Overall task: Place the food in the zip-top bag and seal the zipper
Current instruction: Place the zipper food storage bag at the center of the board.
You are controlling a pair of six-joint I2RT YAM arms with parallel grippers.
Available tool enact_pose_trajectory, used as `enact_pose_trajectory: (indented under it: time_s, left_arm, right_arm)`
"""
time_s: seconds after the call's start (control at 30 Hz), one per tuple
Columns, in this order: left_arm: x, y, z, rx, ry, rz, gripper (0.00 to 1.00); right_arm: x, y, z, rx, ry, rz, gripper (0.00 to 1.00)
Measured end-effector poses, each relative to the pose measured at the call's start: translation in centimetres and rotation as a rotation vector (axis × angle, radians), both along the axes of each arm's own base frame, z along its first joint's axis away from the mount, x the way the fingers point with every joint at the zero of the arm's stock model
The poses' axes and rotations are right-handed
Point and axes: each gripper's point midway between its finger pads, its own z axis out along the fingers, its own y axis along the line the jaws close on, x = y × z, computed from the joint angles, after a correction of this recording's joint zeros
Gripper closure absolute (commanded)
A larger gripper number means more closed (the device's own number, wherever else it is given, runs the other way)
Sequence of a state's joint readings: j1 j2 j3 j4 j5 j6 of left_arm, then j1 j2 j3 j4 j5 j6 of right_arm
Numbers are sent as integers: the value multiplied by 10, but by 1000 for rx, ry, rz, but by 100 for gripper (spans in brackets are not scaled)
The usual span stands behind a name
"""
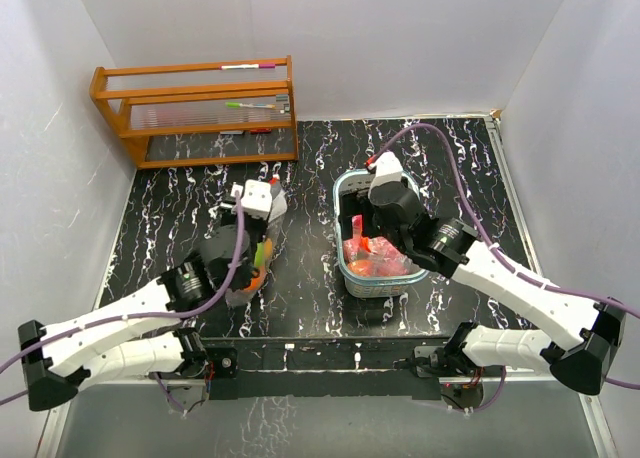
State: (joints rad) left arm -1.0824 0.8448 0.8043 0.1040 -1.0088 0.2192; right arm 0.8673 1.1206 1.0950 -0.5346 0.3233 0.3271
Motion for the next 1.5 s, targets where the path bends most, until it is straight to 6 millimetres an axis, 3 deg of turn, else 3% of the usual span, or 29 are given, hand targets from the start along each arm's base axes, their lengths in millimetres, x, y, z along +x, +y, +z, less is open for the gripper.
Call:
enact_pose_trajectory:
  time_s: [0.13,0.17,0.3,0.5,0.73,0.97,1.03,1.1,1.13,1.3,1.5]
  left_arm:
    - [20,5,-25,-10,60,86,5]
    - [25,11,-30,-31,76,112,3]
    - [37,38,-38,-118,123,205,3]
    - [26,41,-26,-186,129,156,3]
    - [1,58,14,-294,37,74,3]
    - [-24,58,60,-414,-92,-96,3]
    - [-24,57,60,-404,-93,-105,3]
    - [-21,52,55,-376,-74,-112,3]
    - [-19,49,51,-360,-61,-115,3]
    - [-14,40,36,-307,-18,-128,3]
    - [-16,37,37,-308,-19,-151,3]
  right_arm:
    - [9,-25,-7,-4,15,-182,3]
    - [11,-31,-9,-4,15,-217,3]
    - [18,-49,-20,-24,21,-310,3]
    - [43,-82,-47,-55,57,-434,5]
    - [73,-83,-79,-89,94,-441,8]
    - [91,-78,-109,-162,109,-432,13]
    - [95,-80,-113,-183,102,-446,24]
    - [98,-84,-113,-199,86,-466,60]
    - [100,-87,-112,-207,77,-474,68]
    - [106,-97,-115,-207,48,-519,75]
    - [107,-104,-121,-217,39,-534,91]
